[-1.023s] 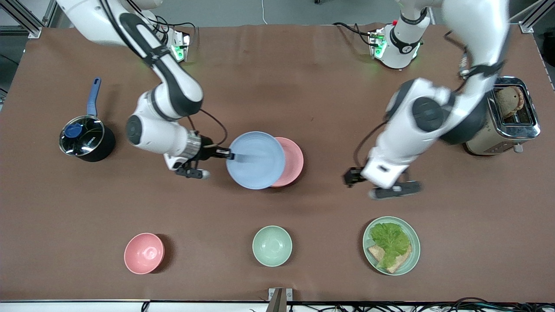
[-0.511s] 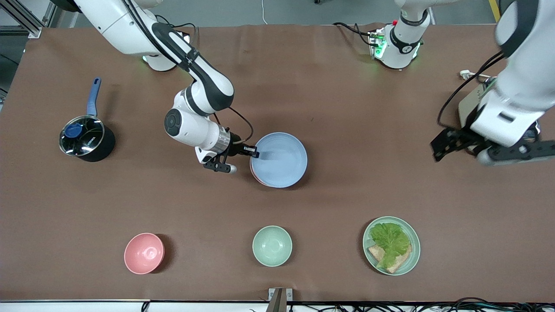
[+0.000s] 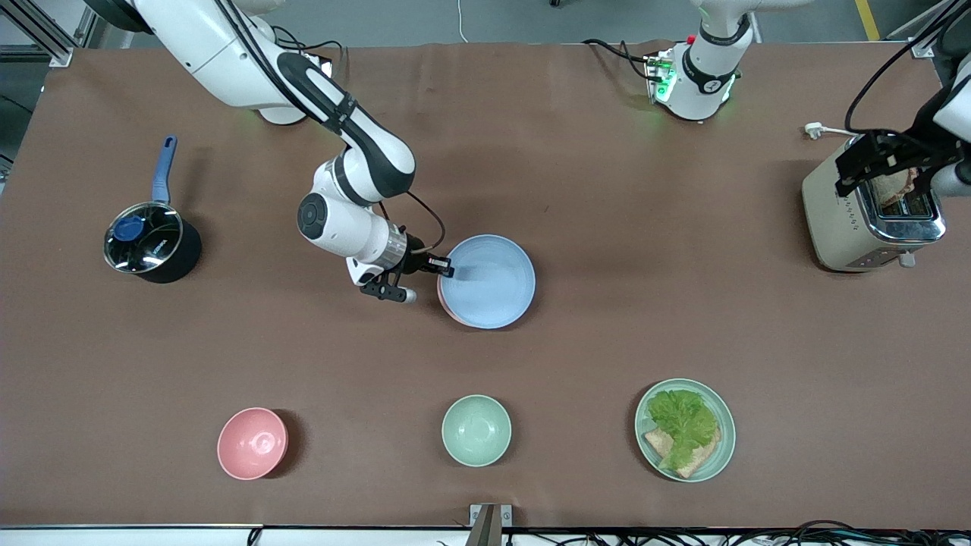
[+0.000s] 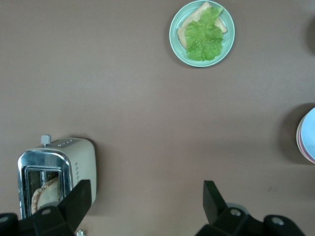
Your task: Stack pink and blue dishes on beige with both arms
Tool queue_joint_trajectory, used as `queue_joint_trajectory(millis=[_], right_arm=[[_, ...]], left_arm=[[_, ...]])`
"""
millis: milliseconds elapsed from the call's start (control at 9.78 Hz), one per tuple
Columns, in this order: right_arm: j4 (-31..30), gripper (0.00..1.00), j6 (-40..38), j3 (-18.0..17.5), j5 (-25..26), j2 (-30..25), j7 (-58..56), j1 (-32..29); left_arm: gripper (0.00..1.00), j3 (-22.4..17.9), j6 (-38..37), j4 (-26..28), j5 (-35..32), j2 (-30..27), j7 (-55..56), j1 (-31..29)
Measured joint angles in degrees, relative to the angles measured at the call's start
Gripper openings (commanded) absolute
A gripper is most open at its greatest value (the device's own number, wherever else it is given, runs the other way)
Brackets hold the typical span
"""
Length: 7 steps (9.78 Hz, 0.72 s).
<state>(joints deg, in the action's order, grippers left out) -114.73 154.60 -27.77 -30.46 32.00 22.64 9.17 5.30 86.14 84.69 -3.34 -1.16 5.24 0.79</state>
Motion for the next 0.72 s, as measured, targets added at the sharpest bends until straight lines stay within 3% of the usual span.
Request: queue_joint_trajectory(millis=[716], right_arm=[[-0.43, 0.08, -0.06, 0.12, 0.01, -0.04, -1.38, -0.96]], left_arm=[[1.0, -0.19, -0.27, 1.02, 0.0, -0.26, 0.0, 0.05]])
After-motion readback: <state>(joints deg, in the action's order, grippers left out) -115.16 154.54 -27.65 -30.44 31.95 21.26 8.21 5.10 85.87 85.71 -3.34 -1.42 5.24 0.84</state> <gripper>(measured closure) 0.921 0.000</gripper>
